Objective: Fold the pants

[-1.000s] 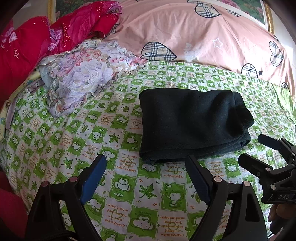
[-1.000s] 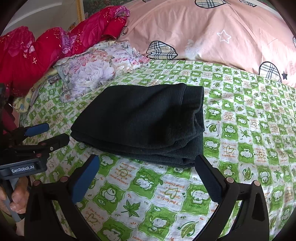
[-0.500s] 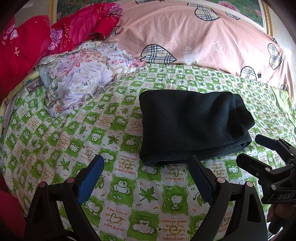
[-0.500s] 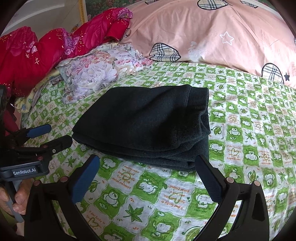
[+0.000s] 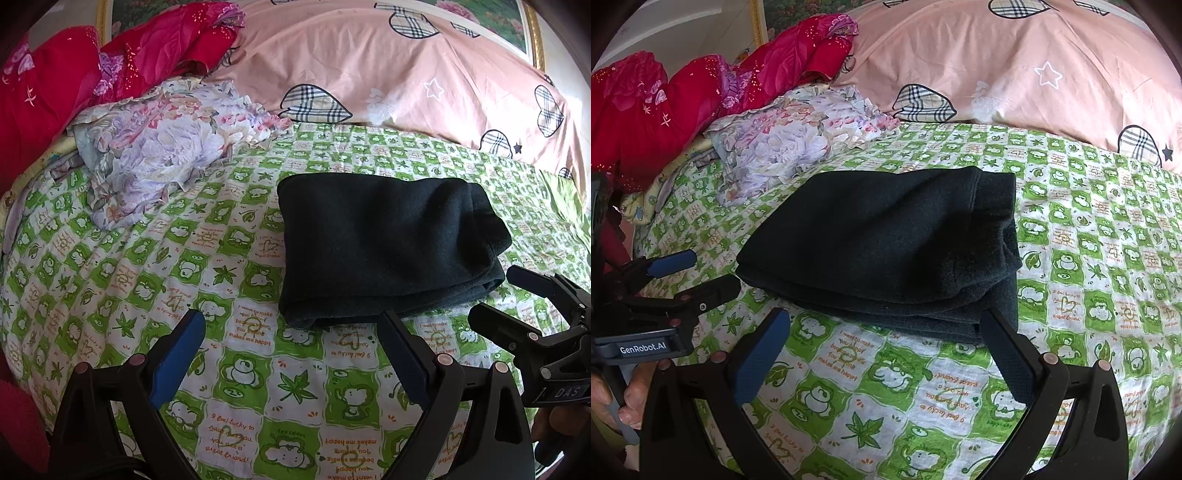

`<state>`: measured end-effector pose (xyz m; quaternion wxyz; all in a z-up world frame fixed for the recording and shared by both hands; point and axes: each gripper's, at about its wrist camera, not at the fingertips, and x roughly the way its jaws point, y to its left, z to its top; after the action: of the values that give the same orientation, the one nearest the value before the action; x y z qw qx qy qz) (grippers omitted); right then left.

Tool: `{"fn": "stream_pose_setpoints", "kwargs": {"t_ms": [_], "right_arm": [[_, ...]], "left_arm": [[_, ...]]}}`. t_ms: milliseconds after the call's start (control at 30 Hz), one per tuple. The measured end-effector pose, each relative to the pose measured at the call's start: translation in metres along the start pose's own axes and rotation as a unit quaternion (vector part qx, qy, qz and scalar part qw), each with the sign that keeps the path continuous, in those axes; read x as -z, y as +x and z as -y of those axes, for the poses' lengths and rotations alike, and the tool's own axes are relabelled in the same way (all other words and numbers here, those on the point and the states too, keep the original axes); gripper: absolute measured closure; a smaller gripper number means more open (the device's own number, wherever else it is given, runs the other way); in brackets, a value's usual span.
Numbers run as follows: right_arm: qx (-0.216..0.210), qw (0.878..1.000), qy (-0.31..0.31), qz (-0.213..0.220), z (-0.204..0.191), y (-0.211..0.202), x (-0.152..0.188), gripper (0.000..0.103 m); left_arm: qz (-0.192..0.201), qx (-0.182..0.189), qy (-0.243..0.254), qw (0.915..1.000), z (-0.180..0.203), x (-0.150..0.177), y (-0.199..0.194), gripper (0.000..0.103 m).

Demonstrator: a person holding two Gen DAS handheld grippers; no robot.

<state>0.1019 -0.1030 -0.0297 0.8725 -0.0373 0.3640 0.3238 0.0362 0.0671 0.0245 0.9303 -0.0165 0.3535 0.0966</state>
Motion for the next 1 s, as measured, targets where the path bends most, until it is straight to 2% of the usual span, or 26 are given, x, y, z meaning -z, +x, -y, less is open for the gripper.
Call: {"fn": "stream_pose_setpoints", "kwargs": {"t_ms": [1000], "right_arm": [[-0.006, 1.0, -0.002, 0.002, -0.0063, -0.0018, -0.0013, 0.001]], "left_arm": [[0.001, 0.0, -0.001, 1.0, 0.0004, -0.0026, -0.0025, 0.007]]}}
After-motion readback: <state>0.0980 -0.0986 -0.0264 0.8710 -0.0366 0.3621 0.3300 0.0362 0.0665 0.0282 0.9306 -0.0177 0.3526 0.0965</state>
